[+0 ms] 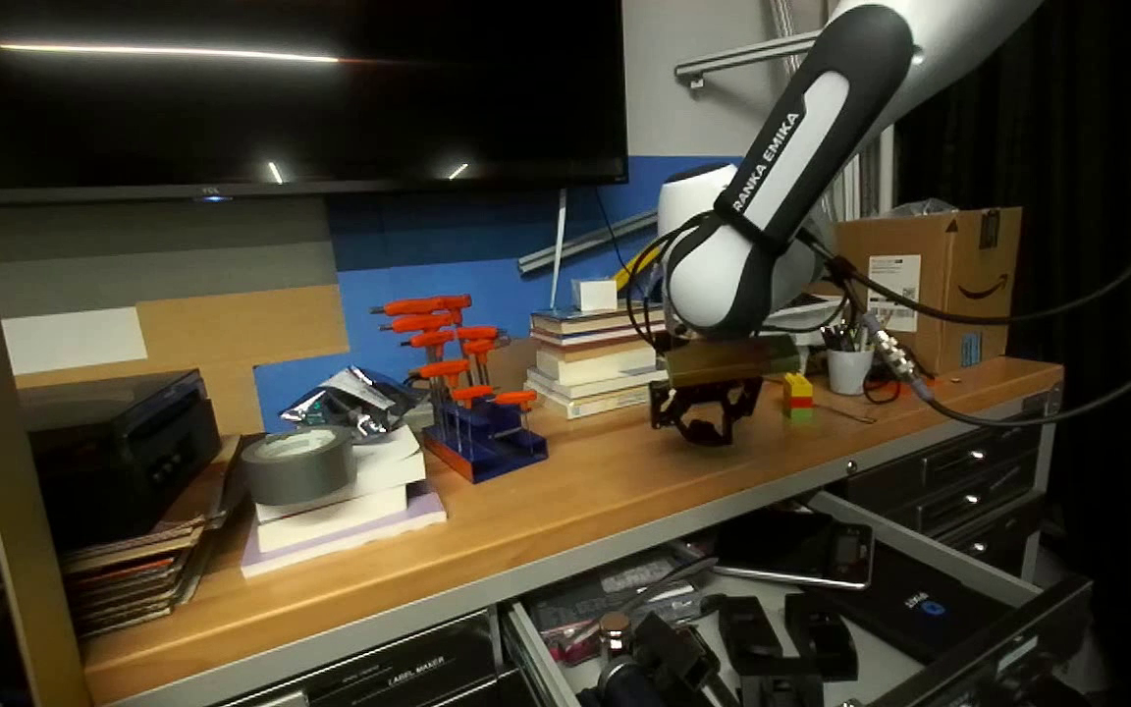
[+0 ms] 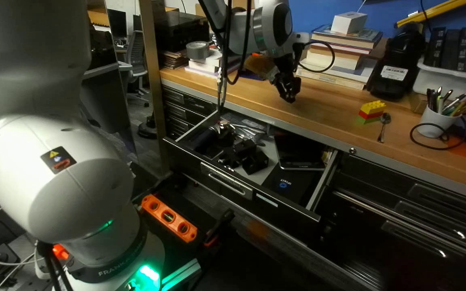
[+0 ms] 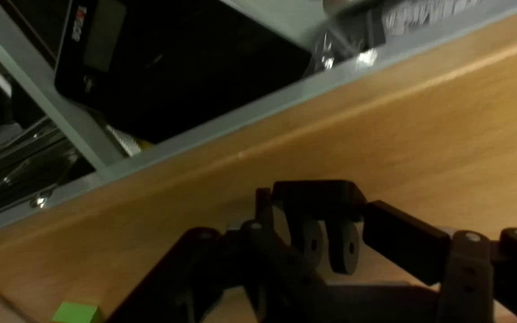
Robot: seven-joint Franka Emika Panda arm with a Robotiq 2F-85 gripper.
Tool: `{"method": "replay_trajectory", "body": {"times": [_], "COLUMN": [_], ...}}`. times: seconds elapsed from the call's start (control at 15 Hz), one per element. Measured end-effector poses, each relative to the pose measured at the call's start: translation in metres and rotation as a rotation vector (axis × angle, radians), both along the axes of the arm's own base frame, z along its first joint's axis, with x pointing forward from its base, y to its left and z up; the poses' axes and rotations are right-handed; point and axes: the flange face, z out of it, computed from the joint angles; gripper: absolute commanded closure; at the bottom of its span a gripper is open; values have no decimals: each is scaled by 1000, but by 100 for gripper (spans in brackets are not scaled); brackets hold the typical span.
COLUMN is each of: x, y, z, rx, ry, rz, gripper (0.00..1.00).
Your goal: Put the three black objects in the open drawer then close the drawer
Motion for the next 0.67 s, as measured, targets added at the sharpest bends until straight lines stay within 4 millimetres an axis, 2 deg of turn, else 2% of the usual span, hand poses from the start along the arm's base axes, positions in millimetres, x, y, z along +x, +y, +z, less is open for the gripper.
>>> {"method": "replay_trajectory", "body": {"times": [0.33,0.67], "x": [-72,-124], "y": [15,20], "z": [-21,-45], "rx": [170,209], "ry": [149,256], "rz": [133,185], "gripper": [71,71]}}
